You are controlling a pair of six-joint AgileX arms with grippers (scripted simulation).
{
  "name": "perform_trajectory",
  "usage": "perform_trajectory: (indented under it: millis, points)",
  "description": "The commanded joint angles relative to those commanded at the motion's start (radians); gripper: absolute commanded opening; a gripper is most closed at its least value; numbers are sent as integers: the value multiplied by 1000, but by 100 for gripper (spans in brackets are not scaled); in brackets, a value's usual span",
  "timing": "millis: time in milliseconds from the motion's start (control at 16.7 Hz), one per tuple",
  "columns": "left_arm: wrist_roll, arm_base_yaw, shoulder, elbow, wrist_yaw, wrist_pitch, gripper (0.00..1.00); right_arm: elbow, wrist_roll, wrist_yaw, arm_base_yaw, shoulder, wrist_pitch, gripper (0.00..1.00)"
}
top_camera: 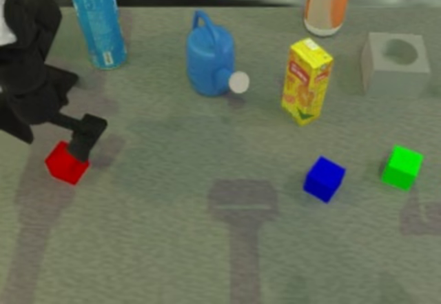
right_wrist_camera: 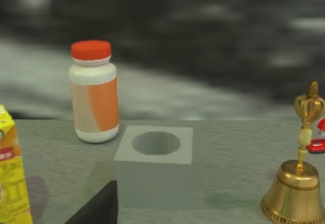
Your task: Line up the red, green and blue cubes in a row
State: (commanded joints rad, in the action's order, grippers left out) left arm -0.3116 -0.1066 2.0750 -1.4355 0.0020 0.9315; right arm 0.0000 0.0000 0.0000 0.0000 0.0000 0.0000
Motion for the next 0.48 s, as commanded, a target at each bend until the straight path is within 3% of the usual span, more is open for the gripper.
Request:
perform_trajectory:
  millis: [240,480]
  points:
    - [0,0,75,82,1,-164,100,0,0,0,0,0,0,100]
    - [-1,0,93,99,1,-193,100,0,0,0,0,0,0,100]
